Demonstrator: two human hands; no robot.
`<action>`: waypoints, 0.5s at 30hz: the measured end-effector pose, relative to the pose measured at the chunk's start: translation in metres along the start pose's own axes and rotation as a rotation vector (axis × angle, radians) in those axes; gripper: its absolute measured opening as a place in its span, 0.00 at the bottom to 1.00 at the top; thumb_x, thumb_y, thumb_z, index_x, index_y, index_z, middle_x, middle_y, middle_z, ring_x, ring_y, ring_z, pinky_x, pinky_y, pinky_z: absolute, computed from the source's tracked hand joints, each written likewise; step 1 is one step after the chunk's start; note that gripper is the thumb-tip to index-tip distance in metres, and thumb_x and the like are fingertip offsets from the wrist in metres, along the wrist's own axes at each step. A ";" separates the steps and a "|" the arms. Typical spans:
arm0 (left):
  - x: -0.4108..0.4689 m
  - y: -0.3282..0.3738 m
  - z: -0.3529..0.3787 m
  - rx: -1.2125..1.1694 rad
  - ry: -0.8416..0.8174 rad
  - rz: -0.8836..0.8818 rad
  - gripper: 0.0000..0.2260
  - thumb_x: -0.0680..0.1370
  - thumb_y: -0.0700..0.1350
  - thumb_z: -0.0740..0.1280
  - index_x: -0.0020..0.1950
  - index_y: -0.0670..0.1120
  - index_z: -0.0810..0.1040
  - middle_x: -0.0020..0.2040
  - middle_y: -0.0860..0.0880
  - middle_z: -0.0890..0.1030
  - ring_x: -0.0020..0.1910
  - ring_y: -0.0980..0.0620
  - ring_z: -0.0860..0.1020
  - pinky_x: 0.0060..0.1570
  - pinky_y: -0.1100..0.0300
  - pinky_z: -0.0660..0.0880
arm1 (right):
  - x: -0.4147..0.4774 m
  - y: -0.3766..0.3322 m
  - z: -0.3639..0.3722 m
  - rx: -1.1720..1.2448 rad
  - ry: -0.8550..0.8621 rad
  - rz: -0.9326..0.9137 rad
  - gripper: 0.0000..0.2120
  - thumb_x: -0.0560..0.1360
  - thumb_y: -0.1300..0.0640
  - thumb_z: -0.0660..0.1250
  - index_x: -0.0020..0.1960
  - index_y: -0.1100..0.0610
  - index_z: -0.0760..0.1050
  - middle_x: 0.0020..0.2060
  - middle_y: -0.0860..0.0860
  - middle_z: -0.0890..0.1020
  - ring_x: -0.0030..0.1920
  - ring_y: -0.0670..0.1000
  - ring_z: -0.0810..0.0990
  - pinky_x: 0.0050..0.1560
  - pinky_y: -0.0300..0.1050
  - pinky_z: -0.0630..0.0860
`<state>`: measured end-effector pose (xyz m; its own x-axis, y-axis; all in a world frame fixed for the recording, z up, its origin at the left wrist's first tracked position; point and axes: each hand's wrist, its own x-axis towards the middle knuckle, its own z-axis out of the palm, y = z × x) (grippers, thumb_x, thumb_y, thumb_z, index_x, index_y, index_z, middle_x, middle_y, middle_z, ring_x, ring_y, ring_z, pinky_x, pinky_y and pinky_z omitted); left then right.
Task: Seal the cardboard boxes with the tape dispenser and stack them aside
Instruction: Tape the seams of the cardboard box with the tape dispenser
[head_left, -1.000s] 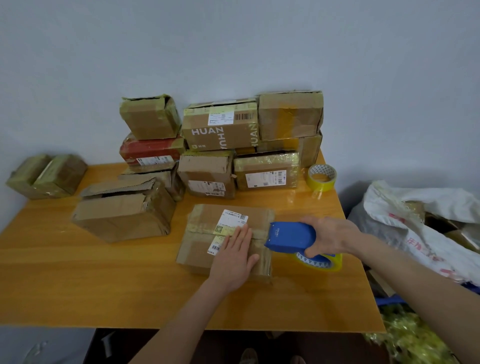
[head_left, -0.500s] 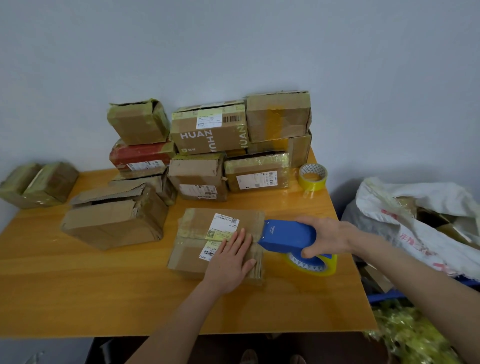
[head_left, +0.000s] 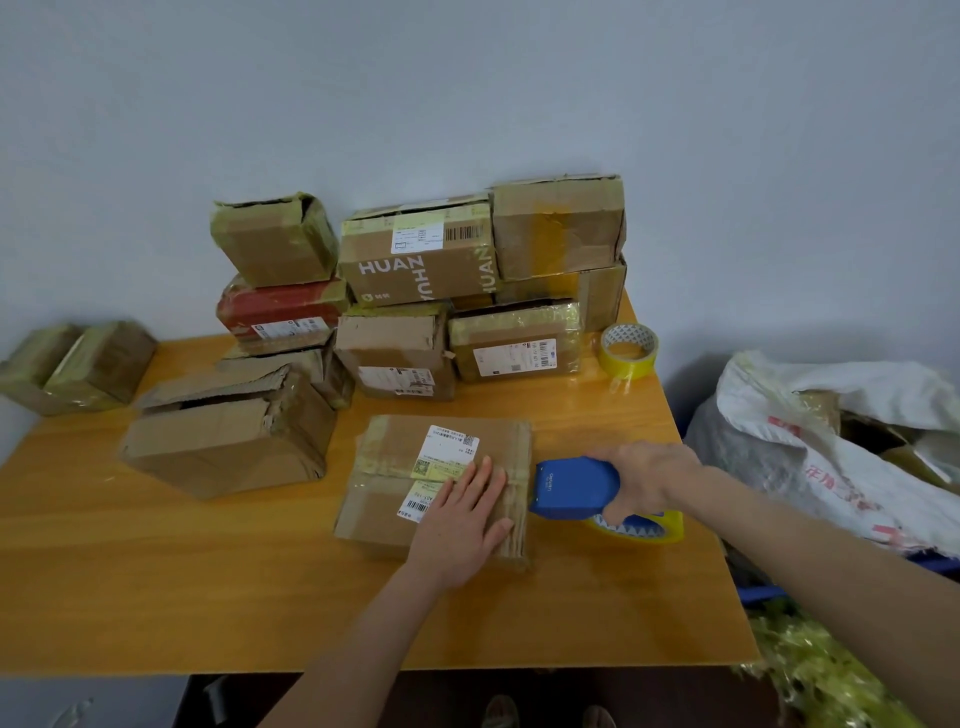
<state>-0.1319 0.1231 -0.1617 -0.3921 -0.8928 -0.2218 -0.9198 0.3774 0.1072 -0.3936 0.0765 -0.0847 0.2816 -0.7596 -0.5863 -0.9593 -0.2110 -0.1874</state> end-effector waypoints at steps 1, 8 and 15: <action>0.000 0.000 0.000 0.004 0.001 0.004 0.30 0.76 0.65 0.34 0.74 0.55 0.32 0.76 0.54 0.33 0.75 0.55 0.33 0.75 0.56 0.38 | 0.003 0.000 -0.003 0.005 -0.017 0.002 0.30 0.65 0.42 0.69 0.65 0.41 0.66 0.49 0.44 0.78 0.49 0.52 0.75 0.42 0.45 0.71; 0.002 -0.001 0.002 0.003 -0.009 0.006 0.27 0.80 0.64 0.39 0.74 0.56 0.33 0.76 0.54 0.33 0.75 0.55 0.33 0.75 0.56 0.37 | 0.012 0.001 -0.019 0.140 -0.130 -0.023 0.25 0.62 0.43 0.73 0.57 0.45 0.73 0.49 0.47 0.79 0.49 0.51 0.78 0.46 0.47 0.76; 0.002 -0.001 0.000 -0.018 -0.037 0.008 0.28 0.79 0.64 0.40 0.74 0.56 0.33 0.76 0.54 0.34 0.76 0.54 0.34 0.75 0.56 0.37 | 0.005 0.002 -0.016 0.333 -0.129 0.034 0.21 0.65 0.46 0.74 0.55 0.51 0.77 0.48 0.49 0.81 0.47 0.50 0.79 0.42 0.42 0.73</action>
<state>-0.1323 0.1207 -0.1620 -0.4001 -0.8797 -0.2570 -0.9164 0.3798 0.1265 -0.3946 0.0622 -0.0753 0.2704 -0.6746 -0.6868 -0.9152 0.0412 -0.4009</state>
